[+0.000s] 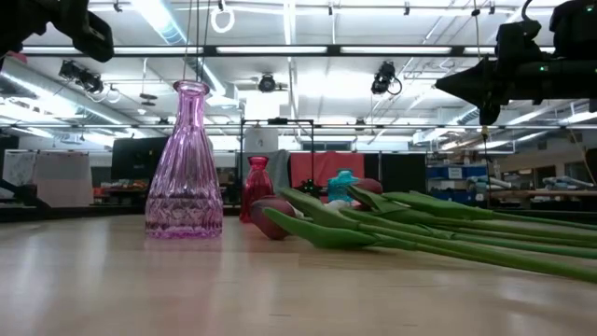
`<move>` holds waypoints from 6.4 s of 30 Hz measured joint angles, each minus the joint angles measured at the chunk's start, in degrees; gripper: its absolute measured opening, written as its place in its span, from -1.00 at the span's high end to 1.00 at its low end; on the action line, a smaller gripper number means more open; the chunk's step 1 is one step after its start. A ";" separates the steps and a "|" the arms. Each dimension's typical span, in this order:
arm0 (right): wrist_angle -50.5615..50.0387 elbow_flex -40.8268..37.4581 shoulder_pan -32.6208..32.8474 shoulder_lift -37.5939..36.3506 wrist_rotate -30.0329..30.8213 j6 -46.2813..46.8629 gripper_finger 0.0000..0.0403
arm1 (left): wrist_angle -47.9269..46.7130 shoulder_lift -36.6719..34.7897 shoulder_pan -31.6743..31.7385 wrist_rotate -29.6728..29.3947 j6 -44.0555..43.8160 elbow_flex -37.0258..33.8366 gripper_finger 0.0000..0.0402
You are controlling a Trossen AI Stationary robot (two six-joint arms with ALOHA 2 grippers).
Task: Sort flowers into vase by color
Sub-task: Put the pink flower into the red vase
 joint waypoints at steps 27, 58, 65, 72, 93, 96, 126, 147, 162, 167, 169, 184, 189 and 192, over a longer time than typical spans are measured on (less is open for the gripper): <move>10.33 0.02 0.02 0.00 -10.58 5.97 0.89 | 2.59 0.02 0.00 -4.26 1.16 0.00 0.09; -32.55 23.68 7.60 27.85 -0.65 -5.64 0.71 | -30.46 26.07 0.00 -38.41 -17.70 18.27 0.09; -53.99 32.86 15.33 38.19 9.37 -1.27 0.54 | -29.16 31.55 -0.01 -38.52 -21.26 18.27 0.09; -64.99 37.18 20.96 50.30 10.02 9.21 0.30 | -25.43 36.57 -0.11 -38.85 -22.99 18.29 0.09; -76.80 47.67 31.26 73.28 5.60 21.57 0.32 | -26.12 37.75 -0.13 -36.88 -23.00 18.29 0.09; -76.77 47.77 31.25 74.49 5.66 21.63 0.39 | -26.32 37.75 -0.13 -36.31 -23.03 18.29 0.09; -15.82 47.43 14.42 64.00 -9.78 -11.74 0.99 | -14.60 28.09 -2.26 -36.92 -8.90 11.28 0.09; 12.06 59.66 11.38 75.91 -11.16 -20.81 0.98 | -5.76 28.15 -0.68 -38.64 -14.08 5.10 0.09; 12.05 59.82 11.88 79.08 -9.55 -18.89 0.98 | -3.08 28.09 -0.63 -43.61 -7.92 5.09 0.09; 10.60 59.80 11.81 80.82 -8.83 -17.10 0.96 | -2.56 28.15 -0.63 -42.64 -7.88 5.09 0.09; 9.07 59.84 11.80 81.15 -8.83 -17.35 0.92 | -2.55 28.15 -0.70 -41.83 -7.88 5.09 0.09; -38.92 64.30 12.13 72.64 -1.12 -18.04 0.22 | -2.97 28.09 -0.80 -40.07 -1.26 5.09 0.09; -52.31 64.30 12.89 69.96 1.14 -12.63 0.22 | -3.02 28.09 -0.76 -41.07 1.49 5.09 0.09; -60.88 64.30 13.49 70.07 1.48 -9.15 0.22 | -3.86 27.82 -0.87 -41.10 2.78 5.28 0.09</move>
